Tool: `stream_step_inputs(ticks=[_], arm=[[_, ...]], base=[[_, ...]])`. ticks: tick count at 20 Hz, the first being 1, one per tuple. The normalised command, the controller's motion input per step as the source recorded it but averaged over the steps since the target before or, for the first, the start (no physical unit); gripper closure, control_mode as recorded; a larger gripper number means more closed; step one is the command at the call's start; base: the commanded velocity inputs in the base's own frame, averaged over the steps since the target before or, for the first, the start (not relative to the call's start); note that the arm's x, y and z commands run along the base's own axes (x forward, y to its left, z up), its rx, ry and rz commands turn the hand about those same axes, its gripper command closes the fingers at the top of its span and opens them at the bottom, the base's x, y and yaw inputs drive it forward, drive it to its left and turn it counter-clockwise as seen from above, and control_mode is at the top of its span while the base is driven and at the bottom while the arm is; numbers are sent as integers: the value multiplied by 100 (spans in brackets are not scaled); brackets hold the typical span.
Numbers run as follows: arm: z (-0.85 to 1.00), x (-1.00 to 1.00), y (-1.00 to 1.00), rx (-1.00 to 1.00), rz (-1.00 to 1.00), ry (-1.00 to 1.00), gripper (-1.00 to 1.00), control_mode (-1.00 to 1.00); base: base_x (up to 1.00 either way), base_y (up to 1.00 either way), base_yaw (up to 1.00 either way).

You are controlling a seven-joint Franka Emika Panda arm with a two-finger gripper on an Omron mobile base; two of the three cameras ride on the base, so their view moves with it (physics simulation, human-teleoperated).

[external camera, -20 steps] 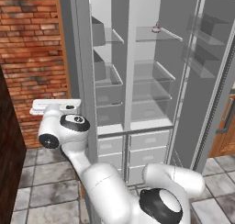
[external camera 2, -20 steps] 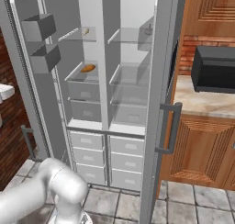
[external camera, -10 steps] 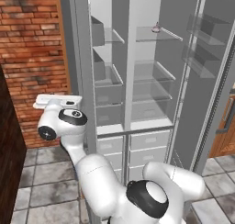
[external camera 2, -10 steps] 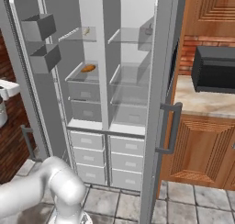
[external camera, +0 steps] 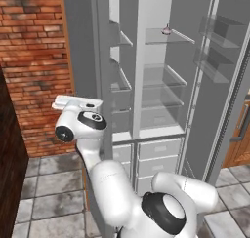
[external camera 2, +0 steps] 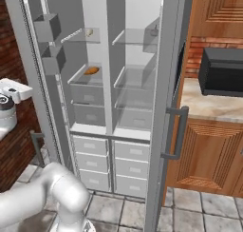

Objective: There's a fish in the fridge that needs to be moved to the freezer for freezing. Pick up the fish from the fridge, place it on any shelf in the freezer, and close the fridge and freezer doors when done.

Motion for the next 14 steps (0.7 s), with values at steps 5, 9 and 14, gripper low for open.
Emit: stream_step_inputs(ticks=[5, 9, 14], arm=[[0, 35, -100, 7, -6, 5, -100, -100], [0, 50, -100, 6, -6, 1, -100, -100], [0, 54, -98, 7, -3, 0, -100, -100]], base=[[0, 0, 0], [0, 0, 0], [0, 0, 0]])
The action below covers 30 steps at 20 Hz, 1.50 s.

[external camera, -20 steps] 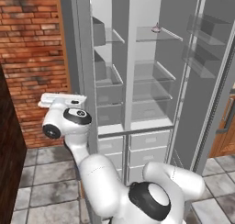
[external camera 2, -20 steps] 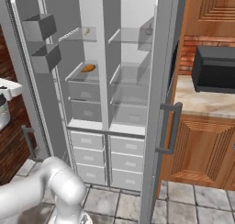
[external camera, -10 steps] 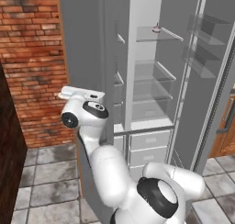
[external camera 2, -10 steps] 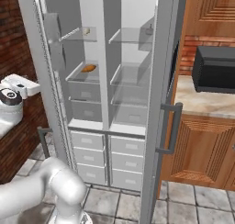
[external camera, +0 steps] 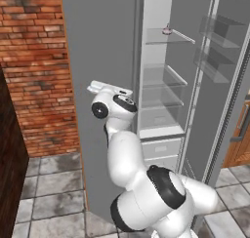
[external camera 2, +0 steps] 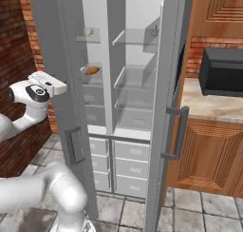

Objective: There's a fish in the fridge that needs to be moved to the freezer for freezing. Pick up the fish from the fridge, place it on any shelf in the freezer, and close the fridge and freezer doors when done.

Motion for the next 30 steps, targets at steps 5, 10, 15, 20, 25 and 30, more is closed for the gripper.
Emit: stream_step_inputs(ticks=[5, 10, 15, 20, 25, 30], arm=[[0, 61, -52, 8, 0, -3, -100, -100], [0, 62, -8, 4, 0, 0, -100, -100], [0, 67, 0, 0, 0, 0, -100, -100], [0, 81, -2, 1, 0, 0, -100, -100], [0, 64, -2, 1, 1, 0, -100, -100], [11, -17, 0, 0, 0, 0, -100, -100]], base=[[0, 0, 0], [0, 0, 0], [0, 0, 0], [0, 0, 0], [0, 0, 0], [0, 0, 0]])
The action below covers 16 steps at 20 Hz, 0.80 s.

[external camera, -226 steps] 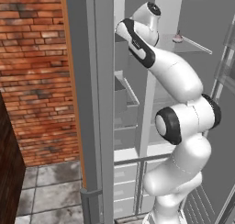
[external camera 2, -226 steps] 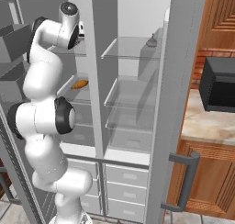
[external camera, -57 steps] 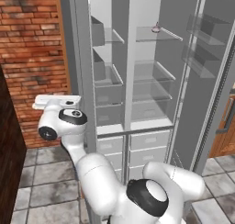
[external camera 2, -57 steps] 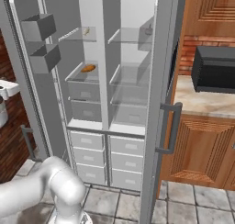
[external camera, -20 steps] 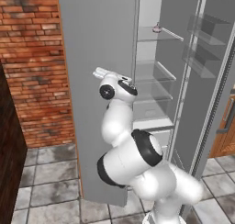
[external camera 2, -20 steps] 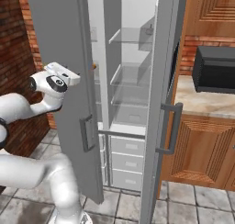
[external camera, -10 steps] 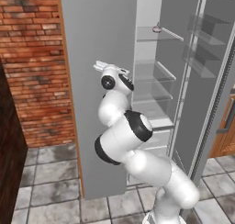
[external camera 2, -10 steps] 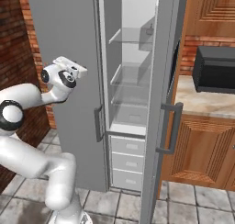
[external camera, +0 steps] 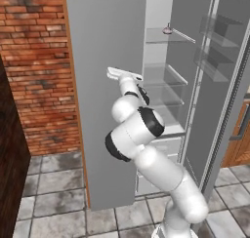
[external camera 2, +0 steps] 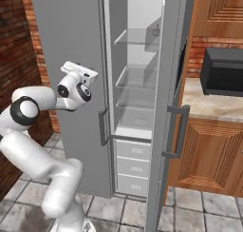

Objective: There's a fish in the fridge that needs to be moved to the freezer for freezing. Pick up the fish from the fridge, place it on any shelf in the freezer, and close the fridge and freezer doors when done.

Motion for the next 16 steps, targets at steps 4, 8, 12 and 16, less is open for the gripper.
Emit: stream_step_inputs(ticks=[4, 8, 12, 16], arm=[[57, -93, 0, -1, -1, 0, -100, -100], [78, -97, -3, -2, -2, 0, -100, -100], [86, -85, -9, -4, -6, 9, -100, -100], [97, -76, -13, -14, 0, 32, -100, -100]], base=[[0, 0, 0], [0, 0, 0], [0, 0, 0], [0, 0, 0]])
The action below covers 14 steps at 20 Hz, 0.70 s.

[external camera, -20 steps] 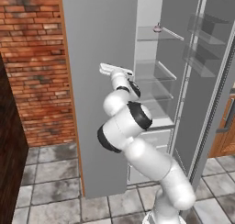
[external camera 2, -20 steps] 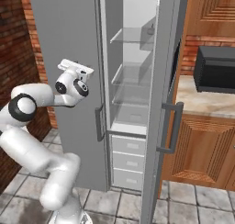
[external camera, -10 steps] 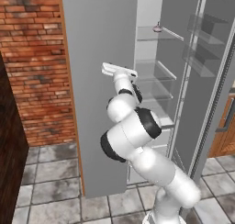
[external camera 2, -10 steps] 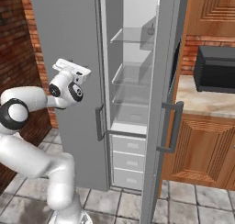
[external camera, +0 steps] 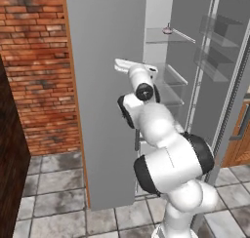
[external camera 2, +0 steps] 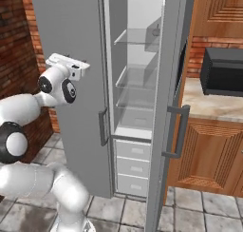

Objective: There's a fish in the fridge that needs to be moved to the freezer for freezing. Pick up the fish from the fridge, place it on any shelf in the freezer, and close the fridge and freezer doors when done.

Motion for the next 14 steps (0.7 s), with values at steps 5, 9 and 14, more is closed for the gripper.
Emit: stream_step_inputs(ticks=[5, 9, 14], arm=[[98, -72, -17, -21, 0, 46, -100, -100], [30, -94, -27, -14, 0, 33, -100, -100], [-17, -100, -52, -4, -1, 7, -100, -100]], base=[[0, 0, 0], [0, 0, 0], [0, 0, 0]])
